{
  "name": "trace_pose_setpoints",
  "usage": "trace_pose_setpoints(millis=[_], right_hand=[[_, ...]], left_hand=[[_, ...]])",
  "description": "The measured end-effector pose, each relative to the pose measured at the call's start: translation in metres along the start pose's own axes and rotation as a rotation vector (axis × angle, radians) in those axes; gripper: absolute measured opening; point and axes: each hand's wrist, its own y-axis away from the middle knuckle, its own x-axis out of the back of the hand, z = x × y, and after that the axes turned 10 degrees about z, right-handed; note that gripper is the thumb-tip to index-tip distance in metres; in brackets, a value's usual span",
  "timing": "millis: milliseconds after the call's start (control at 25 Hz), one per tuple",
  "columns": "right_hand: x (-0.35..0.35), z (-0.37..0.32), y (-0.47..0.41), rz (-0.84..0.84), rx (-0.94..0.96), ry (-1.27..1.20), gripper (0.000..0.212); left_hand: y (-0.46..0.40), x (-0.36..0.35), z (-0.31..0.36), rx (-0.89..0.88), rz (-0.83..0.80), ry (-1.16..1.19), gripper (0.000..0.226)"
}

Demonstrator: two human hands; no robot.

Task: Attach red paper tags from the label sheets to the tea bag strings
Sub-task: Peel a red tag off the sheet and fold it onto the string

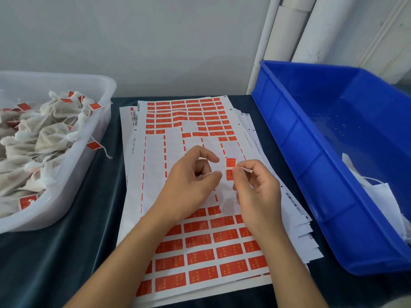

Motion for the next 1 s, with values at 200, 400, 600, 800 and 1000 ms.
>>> trace_pose_setpoints(millis=[200,400,600,800,1000], right_hand=[[0.0,0.004,-0.001,0.003,-0.009,0.033,0.007],[0.0,0.003,-0.001,-0.004,-0.004,0.013,0.013],[0.001,0.001,0.0,0.005,-0.005,0.009,0.018],[0.0,0.0,0.001,0.054,0.053,0.081,0.016],[0.0,0.004,0.0,0.089,0.102,0.111,0.014]], left_hand=[[0.0,0.006,0.003,-0.117,0.023,0.022,0.018],[0.005,0.001,0.008,-0.207,0.062,-0.065,0.012],[0.002,0.002,0.003,-0.229,0.114,-0.207,0.022],[0.001,0.001,-0.003,-0.224,0.109,-0.255,0.017],[0.0,0.001,-0.003,-0.173,0.104,-0.246,0.014]])
